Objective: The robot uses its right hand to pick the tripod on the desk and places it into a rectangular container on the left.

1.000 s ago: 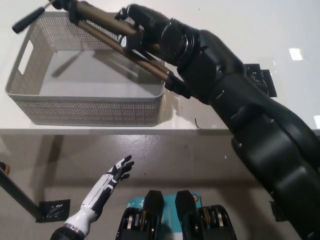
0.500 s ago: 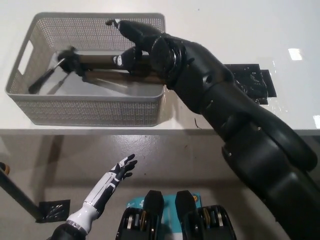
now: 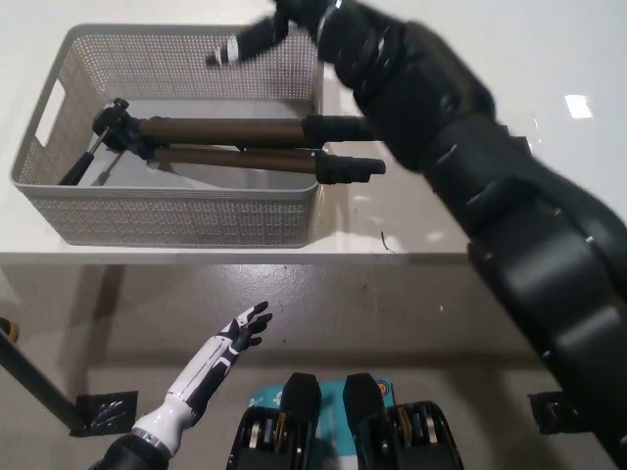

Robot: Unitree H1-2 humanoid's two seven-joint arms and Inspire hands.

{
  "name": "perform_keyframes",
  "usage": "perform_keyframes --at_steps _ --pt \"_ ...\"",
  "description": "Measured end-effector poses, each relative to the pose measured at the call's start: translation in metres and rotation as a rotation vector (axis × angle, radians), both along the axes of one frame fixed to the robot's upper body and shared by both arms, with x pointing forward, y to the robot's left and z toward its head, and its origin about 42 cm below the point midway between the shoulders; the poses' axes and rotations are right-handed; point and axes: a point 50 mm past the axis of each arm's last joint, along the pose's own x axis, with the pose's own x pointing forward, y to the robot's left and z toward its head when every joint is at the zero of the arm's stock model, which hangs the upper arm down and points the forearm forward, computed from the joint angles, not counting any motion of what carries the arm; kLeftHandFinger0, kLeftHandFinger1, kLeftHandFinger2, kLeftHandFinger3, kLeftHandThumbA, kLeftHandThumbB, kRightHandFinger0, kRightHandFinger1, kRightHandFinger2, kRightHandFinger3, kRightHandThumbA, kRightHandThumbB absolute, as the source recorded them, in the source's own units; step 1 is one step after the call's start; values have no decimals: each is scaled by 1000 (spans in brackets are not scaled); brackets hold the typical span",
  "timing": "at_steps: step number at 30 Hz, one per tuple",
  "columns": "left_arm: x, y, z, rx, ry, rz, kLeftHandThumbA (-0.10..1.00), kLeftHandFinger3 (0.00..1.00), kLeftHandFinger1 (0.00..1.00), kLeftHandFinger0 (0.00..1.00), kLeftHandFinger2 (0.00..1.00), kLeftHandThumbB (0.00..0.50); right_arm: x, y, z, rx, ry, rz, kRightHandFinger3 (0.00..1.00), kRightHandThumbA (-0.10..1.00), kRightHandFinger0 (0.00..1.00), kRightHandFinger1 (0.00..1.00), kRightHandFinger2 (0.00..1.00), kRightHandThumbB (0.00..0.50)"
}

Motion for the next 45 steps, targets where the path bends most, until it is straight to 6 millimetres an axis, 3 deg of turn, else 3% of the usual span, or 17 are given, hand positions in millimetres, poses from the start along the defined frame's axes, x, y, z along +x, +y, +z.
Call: perform_keyframes --at_steps 1,4,6,8,12,13,15,20,22,24,28,30,32,37,39,42,45 --pt "0 0 0 1 0 -1 1000 1000 1000 1000 1000 500 -1 -5 15 57 -26 11 1000 1000 1000 1000 1000 374" --pt "0 0 0 5 0 -2 1000 1000 1000 1000 1000 500 -6 -24 53 174 -115 30 1000 1000 1000 1000 1000 387" --pt "0 0 0 7 0 -2 1000 1000 1000 1000 1000 500 -10 -35 67 221 -161 35 1000 1000 1000 1000 1000 446" --pt "0 0 0 9 1 -2 1000 1000 1000 1000 1000 500 -15 -50 78 267 -207 36 1000 1000 1000 1000 1000 353" --pt "0 0 -1 11 2 -2 1000 1000 1000 1000 1000 500 -22 -81 73 339 -253 22 1000 1000 1000 1000 1000 289" --pt "0 0 -1 12 3 -2 1000 1000 1000 1000 1000 500 -23 -88 67 354 -252 14 1000 1000 1000 1000 1000 316" --pt "0 0 -1 13 3 -2 1000 1000 1000 1000 1000 500 -26 -104 55 384 -257 0 1000 1000 1000 1000 1000 303" --pt "-1 0 -2 13 7 -1 1000 1000 1000 1000 1000 500 -39 -156 -10 467 -219 -84 1000 1000 1000 1000 1000 272" --pt "-2 0 -3 14 10 0 1000 1000 1000 1000 1000 500 -52 -182 -51 511 -187 -133 1000 1000 950 1000 1000 285" --pt "-3 1 -4 14 13 1 1000 1000 1000 1000 1000 500 -66 -203 -85 543 -158 -177 1000 1000 913 1000 1000 253" --pt "-6 1 -7 15 22 3 1000 1000 1000 1000 1000 500 -111 -243 -159 604 -86 -275 1000 1000 757 831 1000 259" --pt "-7 2 -8 15 24 5 1000 1000 1000 1000 1000 500 -134 -254 -185 632 -60 -308 1000 1000 791 816 1000 239" --pt "-8 2 -8 14 26 7 1000 1000 1000 1000 1000 500 -163 -261 -213 671 -26 -339 1000 1000 975 822 1000 202" --pt "-8 4 -9 11 26 15 1000 1000 1000 1000 1000 500 -241 -253 -265 813 42 -372 1000 1000 766 773 949 72" --pt "-8 5 -8 9 25 20 1000 1000 1000 1000 1000 500 -268 -244 -285 880 81 -384 1000 942 731 727 907 73" --pt "-6 6 -6 5 18 27 1000 1000 1000 1000 1000 500 -285 -230 -301 942 124 -363 1000 934 730 728 891 76" --pt "-2 6 -2 -1 6 33 1000 1000 1000 1000 1000 500 -287 -217 -305 959 148 -325 1000 869 711 751 926 74"
